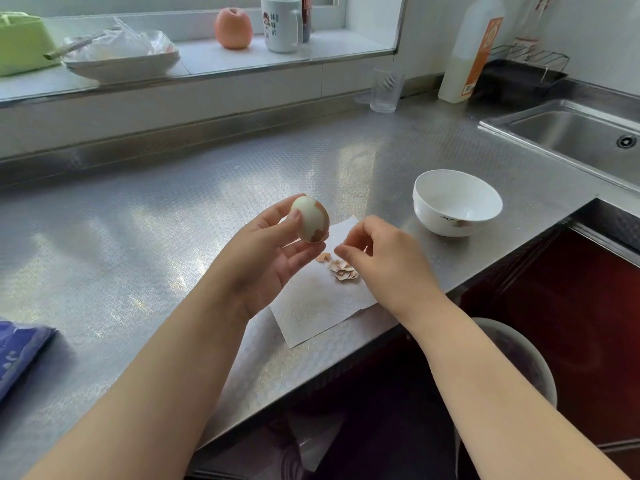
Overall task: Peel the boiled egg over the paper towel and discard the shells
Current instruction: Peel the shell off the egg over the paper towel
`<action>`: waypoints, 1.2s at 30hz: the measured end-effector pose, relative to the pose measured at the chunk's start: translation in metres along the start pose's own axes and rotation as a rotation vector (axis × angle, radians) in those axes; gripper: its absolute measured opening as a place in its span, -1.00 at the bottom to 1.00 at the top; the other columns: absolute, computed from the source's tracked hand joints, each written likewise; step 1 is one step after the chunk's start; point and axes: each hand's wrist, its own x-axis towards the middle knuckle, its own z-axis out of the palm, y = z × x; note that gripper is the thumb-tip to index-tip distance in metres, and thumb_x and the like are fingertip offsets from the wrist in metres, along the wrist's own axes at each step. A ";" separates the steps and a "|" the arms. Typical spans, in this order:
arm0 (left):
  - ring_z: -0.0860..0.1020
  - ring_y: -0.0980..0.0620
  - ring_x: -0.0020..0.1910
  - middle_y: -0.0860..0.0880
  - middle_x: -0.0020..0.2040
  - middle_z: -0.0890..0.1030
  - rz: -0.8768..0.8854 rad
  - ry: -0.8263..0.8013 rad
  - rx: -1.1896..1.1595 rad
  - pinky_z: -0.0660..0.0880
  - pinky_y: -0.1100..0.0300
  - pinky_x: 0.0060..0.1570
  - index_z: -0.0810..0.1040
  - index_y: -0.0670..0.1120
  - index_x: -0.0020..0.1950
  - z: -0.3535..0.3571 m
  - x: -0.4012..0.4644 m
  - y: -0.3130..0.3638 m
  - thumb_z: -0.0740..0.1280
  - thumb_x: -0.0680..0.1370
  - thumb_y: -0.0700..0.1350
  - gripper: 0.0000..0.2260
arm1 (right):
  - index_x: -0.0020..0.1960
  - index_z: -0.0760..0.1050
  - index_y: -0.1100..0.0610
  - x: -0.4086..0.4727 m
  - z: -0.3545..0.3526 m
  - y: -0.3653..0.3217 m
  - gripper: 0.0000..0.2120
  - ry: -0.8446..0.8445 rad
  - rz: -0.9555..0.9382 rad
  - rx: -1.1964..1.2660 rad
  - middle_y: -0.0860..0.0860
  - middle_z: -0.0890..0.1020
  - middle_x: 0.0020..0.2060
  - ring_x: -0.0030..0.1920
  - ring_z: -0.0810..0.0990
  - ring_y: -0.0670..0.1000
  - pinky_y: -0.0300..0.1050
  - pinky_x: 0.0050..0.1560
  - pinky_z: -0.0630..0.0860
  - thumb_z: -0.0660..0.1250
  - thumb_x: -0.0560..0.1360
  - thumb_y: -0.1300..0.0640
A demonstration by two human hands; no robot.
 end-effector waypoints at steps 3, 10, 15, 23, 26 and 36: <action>0.65 -0.21 0.18 -0.22 0.13 0.66 -0.023 0.017 0.002 0.62 0.10 0.09 0.54 -0.15 0.31 0.000 -0.001 0.000 0.27 0.63 -0.21 -0.74 | -0.15 0.53 0.09 0.000 0.000 0.000 -0.87 -0.044 -0.011 -0.013 -0.09 0.62 -0.28 -0.22 0.55 -0.08 -0.17 -0.17 0.46 0.41 0.46 0.04; 0.66 -0.17 0.11 -0.22 0.12 0.65 -0.032 0.035 0.000 0.62 0.13 0.09 0.56 -0.15 0.29 -0.001 0.001 -0.001 0.26 0.63 -0.23 -0.76 | 0.24 0.52 0.00 0.001 -0.006 0.002 -0.64 -0.161 -0.087 -0.018 -0.11 0.53 0.16 -0.11 0.47 -0.19 -0.31 0.07 0.39 0.19 0.55 0.31; 0.65 -0.08 0.03 -0.17 0.11 0.65 -0.015 -0.008 0.050 0.64 0.18 0.03 0.53 -0.14 0.35 -0.001 0.002 -0.002 0.26 0.63 -0.21 -0.71 | 0.14 0.58 -0.04 0.004 -0.010 -0.003 -0.80 0.000 -0.062 0.107 -0.16 0.62 -0.03 -0.18 0.53 -0.25 -0.40 -0.05 0.42 0.33 0.53 0.08; 0.65 -0.09 0.08 -0.14 0.19 0.65 0.104 -0.057 0.221 0.63 0.07 0.09 0.52 -0.09 0.32 0.003 0.000 -0.012 0.26 0.63 -0.25 -0.73 | 0.05 0.61 0.04 0.005 -0.001 -0.016 -0.80 0.107 -0.013 0.257 -0.11 0.66 -0.09 -0.14 0.60 -0.16 -0.37 -0.12 0.49 0.42 0.46 0.01; 0.66 -0.10 0.11 -0.17 0.27 0.61 0.138 -0.042 0.271 0.61 0.04 0.14 0.52 -0.08 0.34 0.005 0.000 -0.015 0.30 0.61 -0.23 -0.70 | 0.02 0.64 0.03 0.003 0.001 -0.015 -0.85 0.162 -0.038 0.217 -0.08 0.64 -0.09 -0.11 0.60 -0.16 -0.42 -0.10 0.46 0.41 0.47 0.04; 0.71 -0.05 -0.03 -0.22 0.21 0.60 0.158 0.021 0.277 0.63 0.11 0.03 0.59 -0.11 0.19 0.009 -0.002 -0.016 0.39 0.54 -0.25 -0.77 | -0.03 0.61 0.19 -0.001 0.017 -0.013 -0.85 0.415 -0.299 -0.148 0.07 0.63 -0.20 -0.25 0.59 0.05 -0.28 -0.22 0.37 0.30 0.53 0.13</action>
